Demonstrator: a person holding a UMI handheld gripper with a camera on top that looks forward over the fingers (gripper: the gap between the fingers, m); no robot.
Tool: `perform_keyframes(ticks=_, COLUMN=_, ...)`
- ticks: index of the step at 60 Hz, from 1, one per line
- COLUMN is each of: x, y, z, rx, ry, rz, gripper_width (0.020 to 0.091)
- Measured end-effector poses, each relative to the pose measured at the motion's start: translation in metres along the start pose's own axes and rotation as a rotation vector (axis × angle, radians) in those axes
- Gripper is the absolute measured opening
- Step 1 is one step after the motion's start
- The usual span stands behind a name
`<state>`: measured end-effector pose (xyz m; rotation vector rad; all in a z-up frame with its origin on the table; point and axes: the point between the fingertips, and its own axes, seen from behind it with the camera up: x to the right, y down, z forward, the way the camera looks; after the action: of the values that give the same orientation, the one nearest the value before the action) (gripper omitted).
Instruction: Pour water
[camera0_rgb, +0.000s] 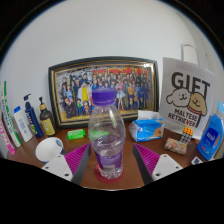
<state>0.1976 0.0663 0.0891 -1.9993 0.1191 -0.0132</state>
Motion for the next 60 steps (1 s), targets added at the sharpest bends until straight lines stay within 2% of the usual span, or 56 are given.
perform_keyframes(ticks=14, x=-0.009, y=0.001, z=-0.093, rx=-0.134, ry=0.044, rz=0.107, gripper_width=0.0852)
perform_keyframes(ticks=27, x=-0.04, y=-0.002, z=-0.214, rx=-0.195, ry=0.088, rz=0.071, gripper_width=0.0855)
perform_keyframes(ticks=42, x=-0.073, y=0.0, z=-0.315, rx=-0.183, ry=0.102, rz=-0.054, gripper_width=0.0856)
perform_keyframes(ticks=60, x=-0.087, y=-0.002, z=-0.352, rx=-0.149, ry=0.118, rz=-0.114, gripper_width=0.0854)
